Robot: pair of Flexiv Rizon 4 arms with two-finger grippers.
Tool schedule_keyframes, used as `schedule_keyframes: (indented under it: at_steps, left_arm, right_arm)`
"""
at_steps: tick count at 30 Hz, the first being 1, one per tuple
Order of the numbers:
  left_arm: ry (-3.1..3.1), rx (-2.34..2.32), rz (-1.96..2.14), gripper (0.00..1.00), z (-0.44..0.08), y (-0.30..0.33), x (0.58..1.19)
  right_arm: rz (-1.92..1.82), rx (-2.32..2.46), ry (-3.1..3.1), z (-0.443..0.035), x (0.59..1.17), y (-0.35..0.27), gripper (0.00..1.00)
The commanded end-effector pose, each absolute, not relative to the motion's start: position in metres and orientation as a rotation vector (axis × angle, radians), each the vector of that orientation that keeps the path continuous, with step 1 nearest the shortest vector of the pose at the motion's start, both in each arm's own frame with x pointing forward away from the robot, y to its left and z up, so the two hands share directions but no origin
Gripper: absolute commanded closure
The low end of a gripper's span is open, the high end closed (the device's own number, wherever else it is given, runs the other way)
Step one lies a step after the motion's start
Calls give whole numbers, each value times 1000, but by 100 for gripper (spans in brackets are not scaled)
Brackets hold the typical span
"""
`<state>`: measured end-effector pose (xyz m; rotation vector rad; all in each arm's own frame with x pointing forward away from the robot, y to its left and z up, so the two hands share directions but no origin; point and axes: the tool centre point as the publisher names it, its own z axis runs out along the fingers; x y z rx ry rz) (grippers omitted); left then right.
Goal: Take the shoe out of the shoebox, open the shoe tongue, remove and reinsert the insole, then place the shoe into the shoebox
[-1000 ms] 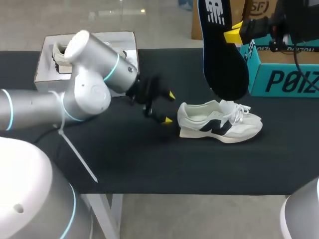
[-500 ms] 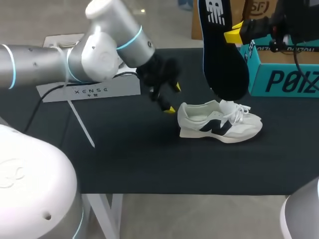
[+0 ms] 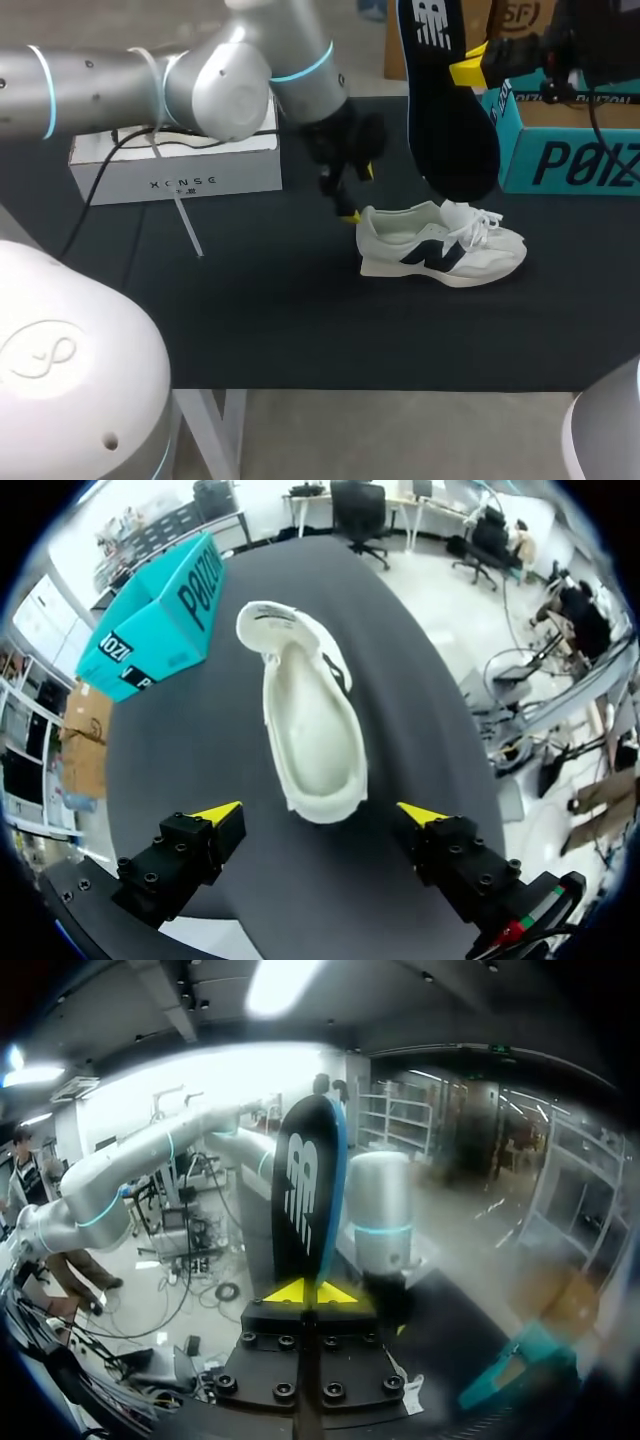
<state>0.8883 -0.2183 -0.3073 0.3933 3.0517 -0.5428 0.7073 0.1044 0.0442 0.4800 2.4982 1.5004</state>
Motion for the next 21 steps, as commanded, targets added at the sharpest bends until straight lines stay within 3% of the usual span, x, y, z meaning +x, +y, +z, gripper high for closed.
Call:
schedule_keyframes:
  at_steps: [1,8,21]
  left_arm:
    - [3063,391,-407,0,-308,-222,889]
    - [3063,391,-407,0,-308,-222,889]
    - [3063,391,-407,0,-308,-222,889]
  right_arm:
    - [1462,484,2492,66,697,96,100]
    - [1368,518,2475,97,673,77,100]
    - [1399,520,2492,87,667,83,100]
